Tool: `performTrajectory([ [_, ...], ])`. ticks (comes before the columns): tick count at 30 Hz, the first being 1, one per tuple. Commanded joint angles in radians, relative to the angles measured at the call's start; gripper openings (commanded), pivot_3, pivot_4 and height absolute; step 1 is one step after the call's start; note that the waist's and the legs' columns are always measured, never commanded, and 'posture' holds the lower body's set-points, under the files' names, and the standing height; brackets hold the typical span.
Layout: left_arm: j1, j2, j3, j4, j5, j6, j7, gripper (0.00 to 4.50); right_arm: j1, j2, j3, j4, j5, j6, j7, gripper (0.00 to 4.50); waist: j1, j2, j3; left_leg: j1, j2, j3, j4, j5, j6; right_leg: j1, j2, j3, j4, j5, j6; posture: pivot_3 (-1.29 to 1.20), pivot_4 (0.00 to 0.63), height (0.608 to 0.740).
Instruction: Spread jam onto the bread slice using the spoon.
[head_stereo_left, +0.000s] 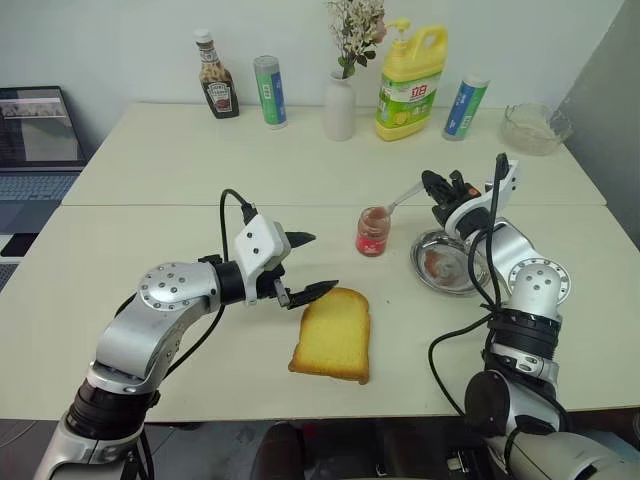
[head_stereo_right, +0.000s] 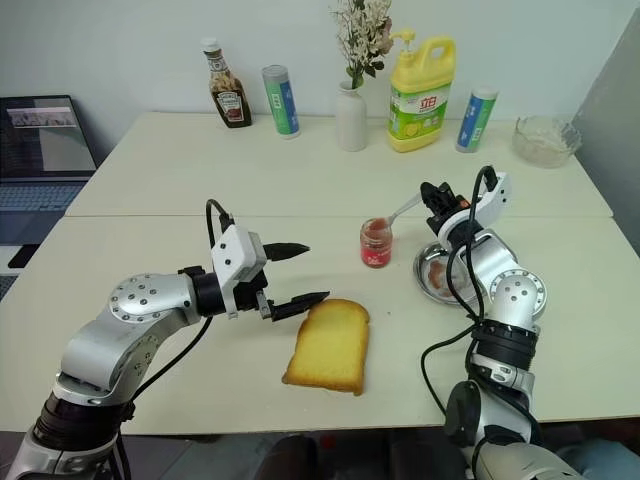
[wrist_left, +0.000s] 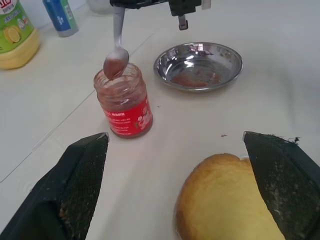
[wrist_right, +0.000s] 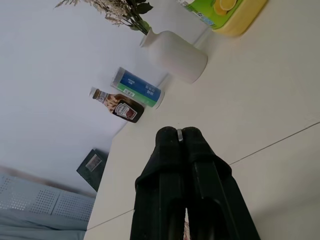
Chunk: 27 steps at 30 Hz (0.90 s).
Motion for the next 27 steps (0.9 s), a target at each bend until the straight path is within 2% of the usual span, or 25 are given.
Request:
performTrajectory([
  [1,-0.018,-0.001,0.032,-0.018,-0.021,0.004,-0.001,4.5,0.0,-0.017,0.0,-0.056,0.041,0.0,-0.002,0.02,0.0,0.0,0.0,0.0,0.0,0.0,0.0,0.0,0.0,0.0,0.0,0.0,0.0,0.0,0.0,0.0,0.15,0.74],
  [9,-0.005,0.01,0.045,-0.022,-0.037,-0.005,-0.023,4.5,0.013,-0.022,-0.006,-0.032,0.046,-0.029,0.007,0.02,0.0,0.0,0.0,0.0,0.0,0.0,0.0,0.0,0.0,0.0,0.0,0.0,0.0,0.0,0.0,0.0,0.15,0.74],
  [20,0.146,0.129,0.165,-0.064,-0.097,-0.045,-0.164,4.5,0.001,-0.054,0.036,-0.191,0.332,0.105,-0.02,0.02,-0.009,0.0,0.0,0.0,0.0,0.0,-0.001,0.0,0.0,0.0,0.0,0.0,-0.001,0.0,0.0,0.0,0.15,0.74],
  [23,0.284,0.176,0.236,-0.091,-0.082,-0.128,-0.238,4.5,0.061,-0.057,0.131,-0.289,0.469,0.193,-0.058,0.02,-0.019,0.001,0.0,0.0,0.001,0.0,-0.002,0.0,0.0,-0.001,0.0,0.0,-0.002,0.0,0.0,0.0,0.15,0.74],
  [27,0.425,0.219,0.297,-0.099,-0.076,-0.214,-0.328,4.5,0.128,-0.09,0.247,-0.353,0.516,0.241,-0.034,0.02,-0.022,0.001,0.0,0.0,0.002,0.0,-0.004,0.0,0.0,-0.001,0.0,0.0,-0.004,-0.001,-0.001,0.0,0.15,0.74],
])
